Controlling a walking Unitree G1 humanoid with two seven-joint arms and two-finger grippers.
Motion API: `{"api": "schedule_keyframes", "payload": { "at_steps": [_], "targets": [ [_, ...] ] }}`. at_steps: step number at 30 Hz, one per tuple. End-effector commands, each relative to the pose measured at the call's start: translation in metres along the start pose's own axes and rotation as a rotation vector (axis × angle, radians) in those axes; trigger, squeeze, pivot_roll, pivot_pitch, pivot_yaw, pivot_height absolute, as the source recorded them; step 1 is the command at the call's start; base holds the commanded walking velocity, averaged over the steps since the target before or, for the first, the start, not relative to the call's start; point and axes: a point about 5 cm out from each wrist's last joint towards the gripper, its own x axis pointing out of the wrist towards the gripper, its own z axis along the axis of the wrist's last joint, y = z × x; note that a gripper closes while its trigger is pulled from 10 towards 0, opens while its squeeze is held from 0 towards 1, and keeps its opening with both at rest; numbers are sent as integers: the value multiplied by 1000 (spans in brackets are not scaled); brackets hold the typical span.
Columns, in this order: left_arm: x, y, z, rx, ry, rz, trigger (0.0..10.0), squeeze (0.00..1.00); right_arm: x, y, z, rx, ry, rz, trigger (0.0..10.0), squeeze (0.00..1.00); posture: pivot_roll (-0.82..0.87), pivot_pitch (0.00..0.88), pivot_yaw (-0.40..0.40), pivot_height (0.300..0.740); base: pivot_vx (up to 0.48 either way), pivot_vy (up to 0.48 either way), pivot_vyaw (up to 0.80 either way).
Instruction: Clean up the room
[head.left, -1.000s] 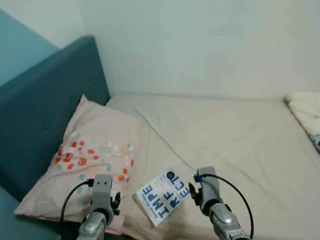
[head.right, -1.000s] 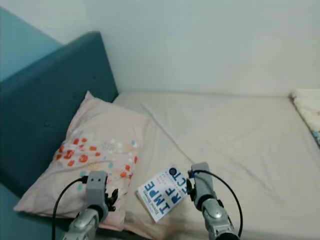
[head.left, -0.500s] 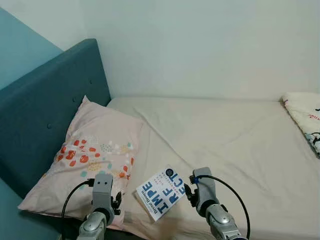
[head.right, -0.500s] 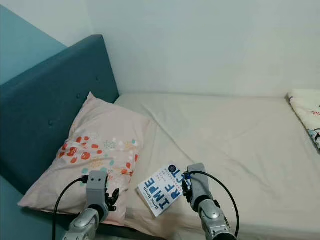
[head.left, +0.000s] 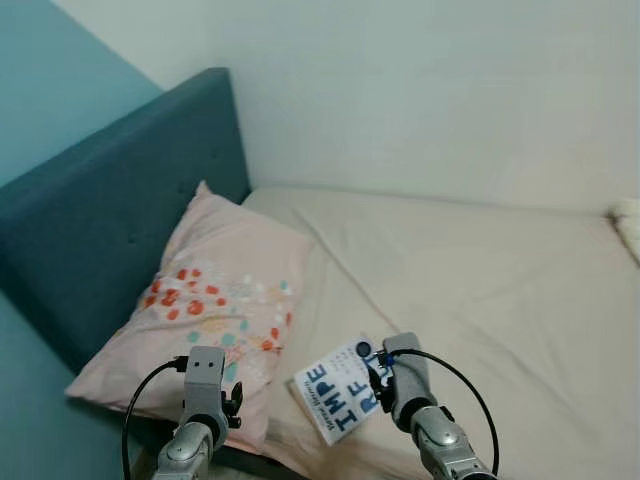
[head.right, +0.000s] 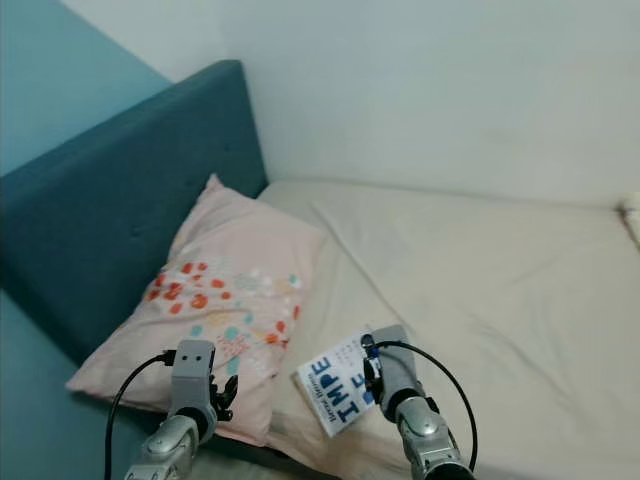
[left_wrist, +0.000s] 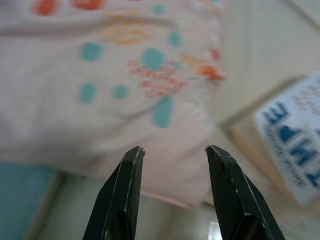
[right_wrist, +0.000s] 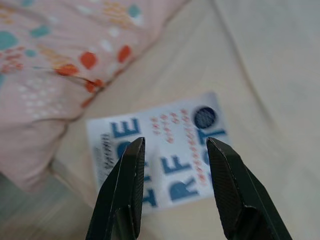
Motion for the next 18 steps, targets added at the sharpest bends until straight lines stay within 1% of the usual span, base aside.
{"api": "schedule_keyframes", "payload": {
  "at_steps": [1, 18],
  "targets": [
    [-3, 7, -5, 12, 14, 21, 10000, 0, 2, 3, 4, -7, -8, 14, 10000, 0, 47, 0, 15, 740, 0, 0, 800],
    [-3, 10, -3, 2, 7, 30, 10000, 0, 4, 5, 9, -9, -25, 17, 10000, 0, 47, 0, 18, 740, 0, 0, 800]
  ]
}}
